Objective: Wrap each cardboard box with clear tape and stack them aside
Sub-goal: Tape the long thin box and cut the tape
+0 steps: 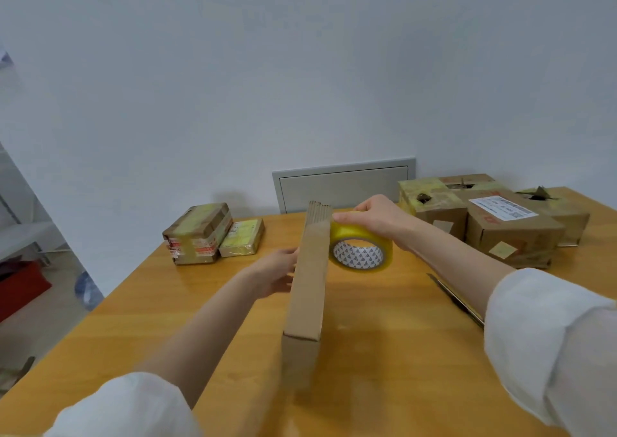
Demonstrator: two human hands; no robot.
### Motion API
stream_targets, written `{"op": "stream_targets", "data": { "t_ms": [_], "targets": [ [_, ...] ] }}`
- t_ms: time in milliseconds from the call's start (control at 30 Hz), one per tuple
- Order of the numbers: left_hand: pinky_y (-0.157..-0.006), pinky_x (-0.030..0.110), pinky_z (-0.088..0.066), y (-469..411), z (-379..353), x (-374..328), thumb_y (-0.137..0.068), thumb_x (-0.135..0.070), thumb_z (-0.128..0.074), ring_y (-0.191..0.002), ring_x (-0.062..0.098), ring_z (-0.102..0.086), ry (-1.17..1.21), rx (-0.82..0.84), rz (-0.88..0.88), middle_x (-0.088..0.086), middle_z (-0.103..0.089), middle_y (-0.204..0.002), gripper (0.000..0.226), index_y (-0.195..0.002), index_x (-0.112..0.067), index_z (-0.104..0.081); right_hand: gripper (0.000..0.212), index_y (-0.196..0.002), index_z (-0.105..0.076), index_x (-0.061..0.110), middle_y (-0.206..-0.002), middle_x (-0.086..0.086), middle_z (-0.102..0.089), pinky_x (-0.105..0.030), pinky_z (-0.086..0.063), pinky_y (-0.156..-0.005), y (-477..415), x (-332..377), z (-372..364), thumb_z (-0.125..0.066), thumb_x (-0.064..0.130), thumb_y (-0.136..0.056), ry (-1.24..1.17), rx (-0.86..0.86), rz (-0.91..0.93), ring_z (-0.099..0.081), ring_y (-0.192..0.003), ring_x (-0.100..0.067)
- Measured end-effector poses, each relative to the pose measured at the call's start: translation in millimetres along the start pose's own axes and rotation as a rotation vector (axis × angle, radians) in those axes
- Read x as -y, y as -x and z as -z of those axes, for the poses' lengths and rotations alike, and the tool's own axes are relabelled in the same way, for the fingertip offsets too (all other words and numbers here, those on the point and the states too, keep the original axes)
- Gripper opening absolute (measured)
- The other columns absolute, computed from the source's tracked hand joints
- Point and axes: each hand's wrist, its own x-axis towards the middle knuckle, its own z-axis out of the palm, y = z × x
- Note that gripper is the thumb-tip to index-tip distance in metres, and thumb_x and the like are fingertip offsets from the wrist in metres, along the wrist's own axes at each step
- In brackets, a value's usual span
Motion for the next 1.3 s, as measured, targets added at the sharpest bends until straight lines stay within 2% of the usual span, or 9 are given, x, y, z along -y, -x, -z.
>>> {"op": "stream_targets", "data": {
  "t_ms": [100,200,333,433,600,667,733,833,1300],
  "targets": [
    [-0.086,0.037,-0.053,12.9,14.8,-29.7,-0.100,-0.046,-0.037,-0.103,0.023,-0.060,-0.055,0.035,-0.113,0.011,-0.059,-0.124,0.047,-0.132,-0.015,-0.051,0.061,-0.091,-0.070,-0.002,-0.086,-0.017,-0.071,-0.040,-0.056,-0.073,-5.4,-0.3,-10.0,-0.067,0.058,-0.079,0.123,-0.014,-0.025,-0.065,-0.071,-0.025],
    [-0.082,0.035,-0.055,32.8,11.6,-59.9,-0.092,-0.055,-0.047,-0.117,0.030,-0.056,-0.386,0.013,-0.210,0.007,-0.051,-0.136,0.064,-0.145,-0.021,-0.035,0.063,-0.091,-0.067,0.004,-0.082,-0.010,-0.067,-0.033,-0.053,-0.064,-10.0,3.7,-21.5,-0.065,0.065,-0.077,0.198,0.007,-0.070,-0.064,-0.071,-0.021],
    [-0.085,0.038,-0.056,29.5,4.1,-57.6,-0.081,-0.026,-0.075,-0.118,0.029,-0.053,-0.802,-0.046,-0.175,0.011,-0.044,-0.142,0.082,-0.148,-0.019,-0.029,0.067,-0.112,-0.063,0.004,-0.098,-0.011,-0.067,-0.030,-0.053,-0.066,-11.4,10.6,-28.0,-0.067,0.061,-0.077,0.151,0.079,-0.120,-0.065,-0.083,-0.023],
    [-0.090,0.038,-0.053,30.3,21.7,-51.7,-0.084,-0.019,-0.071,-0.115,0.026,-0.053,-0.757,-0.039,-0.164,0.010,-0.049,-0.135,0.061,-0.140,-0.021,-0.045,0.065,-0.125,-0.059,0.011,-0.118,-0.007,-0.063,-0.035,-0.048,-0.082,-4.2,3.1,-24.2,-0.070,0.054,-0.078,-0.039,0.153,-0.140,-0.060,-0.106,-0.025],
    [-0.068,0.028,-0.046,35.9,25.4,-42.2,-0.098,-0.015,-0.045,-0.080,0.018,-0.053,-0.910,-0.072,-0.224,0.004,-0.054,-0.097,0.051,-0.147,-0.019,-0.035,0.039,-0.111,-0.066,0.011,-0.108,-0.010,-0.069,-0.035,-0.051,-0.087,12.5,-21.5,-34.5,-0.064,0.043,-0.087,-0.286,0.231,-0.075,-0.064,-0.099,-0.023],
    [-0.069,0.028,-0.045,33.9,17.6,-40.4,-0.101,-0.012,-0.032,-0.092,0.022,-0.053,-0.956,-0.106,-0.237,0.011,-0.056,-0.119,0.047,-0.148,-0.015,-0.033,0.037,-0.112,-0.065,0.012,-0.106,-0.008,-0.069,-0.035,-0.050,-0.087,15.3,-23.3,-39.7,-0.062,0.041,-0.089,-0.308,0.208,-0.045,-0.064,-0.097,-0.021],
    [-0.092,0.032,-0.041,31.5,13.9,-38.4,-0.103,-0.014,-0.027,-0.113,0.023,-0.050,-0.963,-0.157,-0.254,0.011,-0.047,-0.141,0.043,-0.146,-0.010,-0.035,0.036,-0.111,-0.066,0.013,-0.103,-0.006,-0.069,-0.029,-0.049,-0.079,16.3,-19.5,-41.6,-0.059,0.042,-0.091,-0.248,0.197,0.005,-0.062,-0.094,-0.018],
    [-0.104,0.033,-0.033,25.6,14.9,-30.8,-0.104,-0.018,-0.032,-0.132,0.027,-0.041,-0.969,-0.239,-0.264,0.010,-0.041,-0.147,0.040,-0.143,-0.013,-0.037,0.037,-0.111,-0.066,0.011,-0.104,-0.006,-0.068,-0.022,-0.045,-0.069,17.1,-13.7,-43.6,-0.055,0.042,-0.094,-0.209,0.185,0.044,-0.061,-0.090,-0.017],
    [-0.099,0.031,-0.038,28.2,24.2,-22.5,-0.103,-0.018,-0.034,-0.127,0.027,-0.046,-0.892,-0.268,-0.302,0.011,-0.046,-0.142,0.038,-0.141,-0.014,-0.042,0.054,-0.098,-0.064,0.005,-0.100,-0.010,-0.067,-0.028,-0.046,-0.069,28.0,-39.9,-46.0,-0.054,0.058,-0.089,0.108,0.217,-0.047,-0.062,-0.087,-0.021]
  ]
}}
